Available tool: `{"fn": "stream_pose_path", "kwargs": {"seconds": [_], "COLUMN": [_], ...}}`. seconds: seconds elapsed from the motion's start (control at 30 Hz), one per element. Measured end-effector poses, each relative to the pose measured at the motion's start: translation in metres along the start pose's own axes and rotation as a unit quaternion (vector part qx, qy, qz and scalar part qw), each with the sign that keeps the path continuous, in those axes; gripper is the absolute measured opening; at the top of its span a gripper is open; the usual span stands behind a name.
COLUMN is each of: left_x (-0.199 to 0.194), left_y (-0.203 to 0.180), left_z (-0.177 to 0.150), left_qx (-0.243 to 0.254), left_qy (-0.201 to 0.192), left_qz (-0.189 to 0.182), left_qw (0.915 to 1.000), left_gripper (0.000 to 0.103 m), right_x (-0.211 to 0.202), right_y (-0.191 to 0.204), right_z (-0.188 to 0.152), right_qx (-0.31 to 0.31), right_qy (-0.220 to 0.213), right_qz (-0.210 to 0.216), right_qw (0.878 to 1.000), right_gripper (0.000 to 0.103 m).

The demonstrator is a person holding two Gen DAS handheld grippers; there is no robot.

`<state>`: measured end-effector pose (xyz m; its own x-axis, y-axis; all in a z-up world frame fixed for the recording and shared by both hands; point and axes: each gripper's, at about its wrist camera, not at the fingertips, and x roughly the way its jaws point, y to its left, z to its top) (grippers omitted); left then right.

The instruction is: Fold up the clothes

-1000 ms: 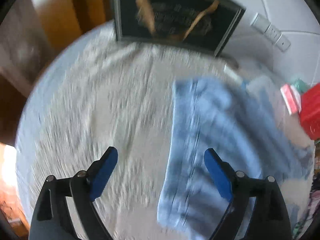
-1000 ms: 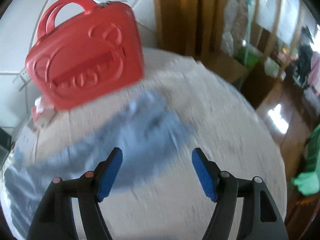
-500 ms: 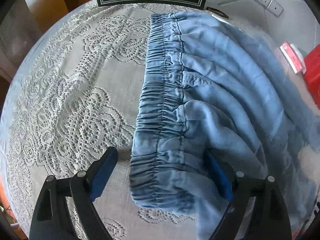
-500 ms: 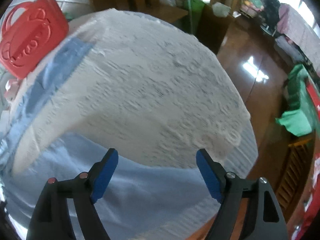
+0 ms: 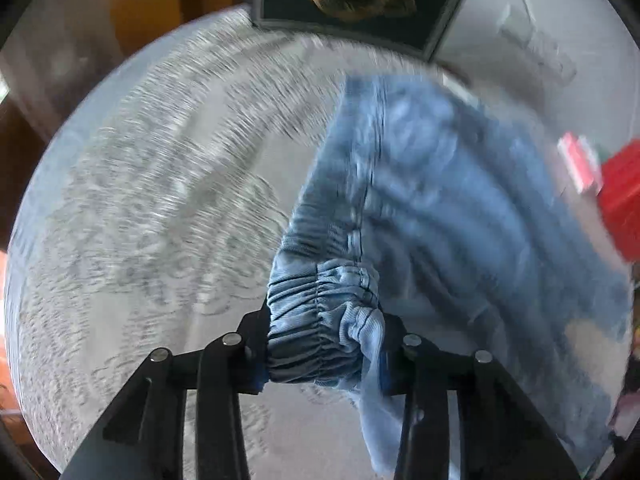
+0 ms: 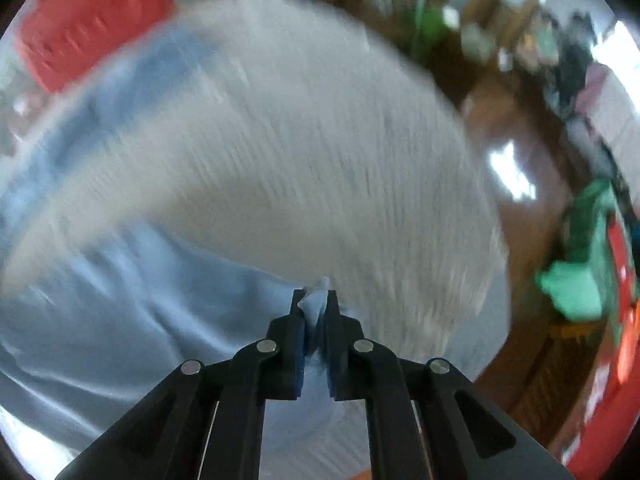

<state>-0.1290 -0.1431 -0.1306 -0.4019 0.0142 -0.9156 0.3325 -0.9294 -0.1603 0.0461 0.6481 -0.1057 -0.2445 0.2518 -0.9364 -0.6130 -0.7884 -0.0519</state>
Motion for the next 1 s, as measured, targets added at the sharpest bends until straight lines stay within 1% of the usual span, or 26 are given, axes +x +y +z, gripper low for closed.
{"fn": "stream_pose_path", "kwargs": {"seconds": [0.07, 0.1, 0.17, 0.23, 0.27, 0.3, 0.33, 0.43, 0.53, 0.6, 0.67, 0.7, 0.73, 0.77, 0.83, 0.87, 0.9, 0.93, 0.97, 1.0], "left_x": [-0.016, -0.022, -0.017, -0.008, -0.003, 0.003, 0.009, 0.016, 0.015, 0.013, 0.012, 0.012, 0.012, 0.012, 0.009, 0.006, 0.003, -0.002, -0.008, -0.011], "left_y": [0.009, 0.014, 0.025, 0.031, 0.034, 0.037, 0.039, 0.042, 0.040, 0.037, 0.034, 0.033, 0.032, 0.031, 0.029, 0.028, 0.027, 0.026, 0.025, 0.025], "left_z": [-0.006, -0.011, -0.014, -0.026, -0.034, -0.039, -0.042, -0.044, -0.039, -0.035, -0.033, -0.033, -0.033, -0.032, -0.031, -0.029, -0.028, -0.026, -0.024, -0.022], "left_qx": [0.000, 0.001, 0.001, 0.002, 0.003, 0.001, -0.002, -0.009, -0.007, -0.002, 0.001, 0.002, 0.005, 0.007, 0.010, 0.012, 0.013, 0.016, 0.018, 0.021], "left_qy": [-0.005, -0.005, 0.003, 0.018, 0.029, 0.037, 0.045, 0.048, 0.045, 0.042, 0.041, 0.041, 0.041, 0.041, 0.038, 0.035, 0.032, 0.026, 0.020, 0.019], "left_qz": [0.001, 0.004, 0.003, 0.009, 0.014, 0.015, 0.015, 0.014, 0.013, 0.014, 0.014, 0.015, 0.016, 0.017, 0.017, 0.015, 0.014, 0.012, 0.010, 0.007], "left_qw": [1.0000, 1.0000, 1.0000, 0.9998, 0.9995, 0.9992, 0.9989, 0.9987, 0.9989, 0.9990, 0.9990, 0.9990, 0.9990, 0.9990, 0.9991, 0.9992, 0.9993, 0.9995, 0.9996, 0.9996], "left_gripper": [0.038, 0.038, 0.038, 0.038, 0.038, 0.038, 0.038, 0.038, 0.038, 0.038, 0.038, 0.038, 0.038, 0.038, 0.038, 0.038, 0.038, 0.038, 0.038, 0.038], "right_x": [-0.047, -0.056, -0.070, -0.054, -0.039, -0.023, -0.008, 0.013, 0.031, 0.039, 0.045, 0.048, 0.052, 0.056, 0.067, 0.073, 0.077, 0.075, 0.071, 0.057], "right_y": [0.005, 0.007, 0.009, 0.011, 0.011, 0.010, 0.004, -0.019, -0.035, -0.044, -0.043, -0.043, -0.041, -0.039, -0.030, -0.025, -0.018, -0.011, -0.004, -0.001], "right_z": [0.025, 0.033, 0.047, 0.053, 0.053, 0.051, 0.044, 0.021, 0.003, -0.003, -0.003, -0.003, -0.004, -0.004, 0.001, 0.003, 0.006, 0.010, 0.014, 0.019], "right_qx": [-0.001, -0.003, -0.006, -0.009, -0.009, -0.006, 0.008, 0.055, 0.094, 0.114, 0.126, 0.133, 0.138, 0.143, 0.138, 0.134, 0.126, 0.110, 0.095, 0.084], "right_qy": [-0.072, -0.084, -0.104, -0.083, -0.062, -0.041, -0.022, -0.002, 0.019, 0.029, 0.029, 0.029, 0.027, 0.024, 0.028, 0.033, 0.038, 0.037, 0.032, 0.015], "right_qz": [0.026, 0.025, 0.024, 0.010, -0.002, -0.014, -0.019, 0.022, 0.050, 0.057, 0.064, 0.066, 0.066, 0.067, 0.068, 0.068, 0.064, 0.049, 0.037, 0.032], "right_qw": [0.997, 0.996, 0.994, 0.996, 0.998, 0.999, 1.000, 0.998, 0.994, 0.991, 0.989, 0.989, 0.988, 0.987, 0.988, 0.988, 0.989, 0.992, 0.994, 0.996], "right_gripper": [0.008, 0.008, 0.008, 0.017, 0.029, 0.047, 0.060, 0.061, 0.061, 0.061, 0.061, 0.063, 0.071, 0.074, 0.075, 0.073, 0.046, 0.021, 0.005, 0.004]}}
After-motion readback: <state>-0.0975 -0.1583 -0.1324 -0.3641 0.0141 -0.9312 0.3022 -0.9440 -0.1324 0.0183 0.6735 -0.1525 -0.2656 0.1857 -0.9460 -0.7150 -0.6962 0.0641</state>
